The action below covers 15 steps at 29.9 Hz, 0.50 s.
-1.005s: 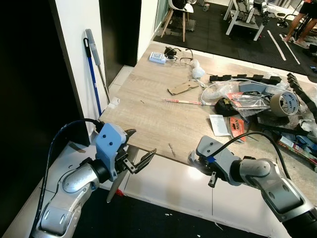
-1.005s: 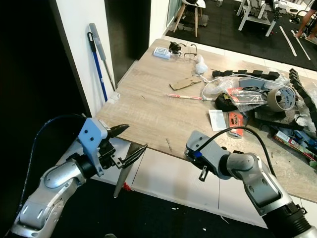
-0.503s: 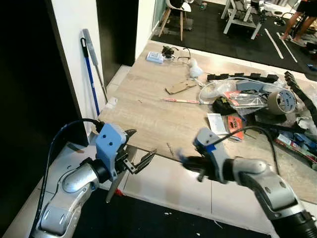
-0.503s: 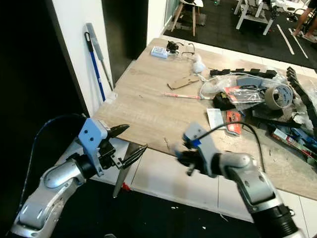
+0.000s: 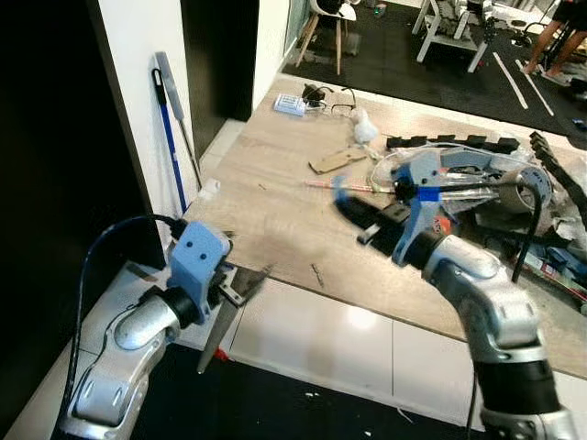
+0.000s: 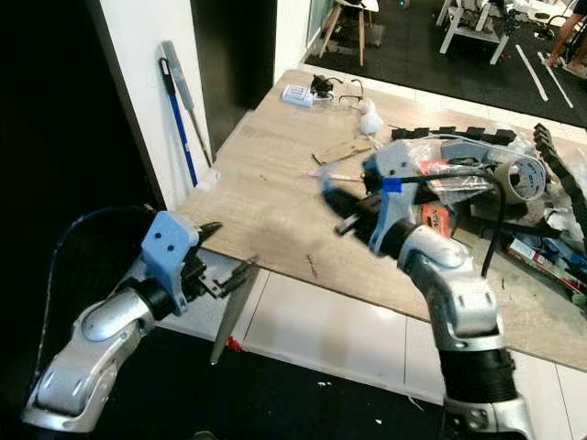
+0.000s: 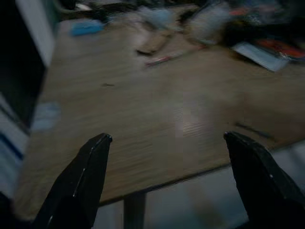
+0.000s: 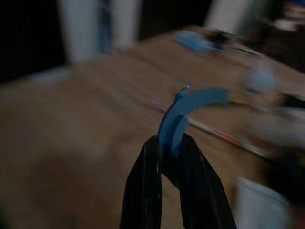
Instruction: Picking trash to rubbish bin
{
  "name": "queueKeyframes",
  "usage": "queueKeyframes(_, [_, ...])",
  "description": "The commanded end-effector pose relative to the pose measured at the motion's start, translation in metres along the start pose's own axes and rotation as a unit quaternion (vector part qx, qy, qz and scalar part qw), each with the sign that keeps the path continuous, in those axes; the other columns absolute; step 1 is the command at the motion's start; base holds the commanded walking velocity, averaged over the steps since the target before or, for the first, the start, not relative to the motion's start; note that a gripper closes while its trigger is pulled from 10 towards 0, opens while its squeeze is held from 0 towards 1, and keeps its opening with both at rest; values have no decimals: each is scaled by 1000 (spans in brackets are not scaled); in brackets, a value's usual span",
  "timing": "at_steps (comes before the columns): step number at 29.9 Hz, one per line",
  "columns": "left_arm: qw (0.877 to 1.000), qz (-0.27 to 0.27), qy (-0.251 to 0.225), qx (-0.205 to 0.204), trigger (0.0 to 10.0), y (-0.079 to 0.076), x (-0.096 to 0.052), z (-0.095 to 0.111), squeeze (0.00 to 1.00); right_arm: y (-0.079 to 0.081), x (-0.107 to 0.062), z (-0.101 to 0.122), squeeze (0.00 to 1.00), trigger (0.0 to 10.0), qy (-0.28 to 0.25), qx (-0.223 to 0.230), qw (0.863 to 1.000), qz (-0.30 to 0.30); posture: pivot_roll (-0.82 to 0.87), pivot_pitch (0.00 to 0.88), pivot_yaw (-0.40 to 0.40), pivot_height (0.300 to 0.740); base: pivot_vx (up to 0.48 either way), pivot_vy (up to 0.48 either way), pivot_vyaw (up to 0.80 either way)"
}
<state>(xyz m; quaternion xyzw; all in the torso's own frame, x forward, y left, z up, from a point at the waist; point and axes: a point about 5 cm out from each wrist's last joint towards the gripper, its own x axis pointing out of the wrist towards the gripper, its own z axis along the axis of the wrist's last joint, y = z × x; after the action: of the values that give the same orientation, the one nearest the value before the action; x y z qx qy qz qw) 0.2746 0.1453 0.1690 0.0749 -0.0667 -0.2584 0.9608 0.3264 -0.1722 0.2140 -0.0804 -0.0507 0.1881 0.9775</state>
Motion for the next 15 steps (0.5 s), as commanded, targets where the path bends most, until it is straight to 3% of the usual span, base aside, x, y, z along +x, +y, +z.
queueKeyframes(1, [999,19,-14,-28,10000,1,-2,0,0,-2,-2,-2,0,10000,-9,-24,999,-38,-15,123,-72,740,0,0,0])
queueKeyframes(3, [999,30,-13,-33,10000,3,-3,0,0,-2,-2,-2,0,10000,-15,-29,998,-44,-13,123,-74,740,0,0,0])
queueKeyframes(4, [997,77,10,-17,10000,11,-5,-6,0,0,-1,-4,0,10000,-13,-25,998,-58,-12,124,-76,740,0,0,0])
queueKeyframes(5, [997,77,10,-17,10000,11,-5,-6,0,0,-1,-4,0,10000,-13,-25,998,-58,-12,124,-76,740,0,0,0])
queueKeyframes(6, [991,128,47,-7,10000,21,-8,-16,0,2,-1,-6,0,10000,-14,-30,997,-70,-12,124,-80,740,0,0,0])
queueKeyframes(7, [991,128,47,-7,10000,21,-8,-16,0,2,-1,-6,0,10000,-14,-30,997,-70,-12,124,-80,740,0,0,0])
queueKeyframes(8, [983,174,60,0,10000,29,-12,-20,0,5,-2,-10,0,10000,-15,-37,996,-80,-16,122,-81,740,0,0,0])
queueKeyframes(10, [983,174,60,0,10000,29,-12,-20,0,5,-2,-10,0,10000,-15,-37,996,-80,-16,122,-81,740,0,0,0])
queueKeyframes(12, [970,239,51,-11,10000,36,-16,-19,0,19,-8,-19,0,10000,-36,-50,995,-84,-16,121,-77,740,0,0,0])
queueKeyframes(15, [965,255,61,-2,10000,37,-17,-22,0,25,-10,-23,0,10000,-49,-45,994,-87,-17,120,-81,740,0,0,0])
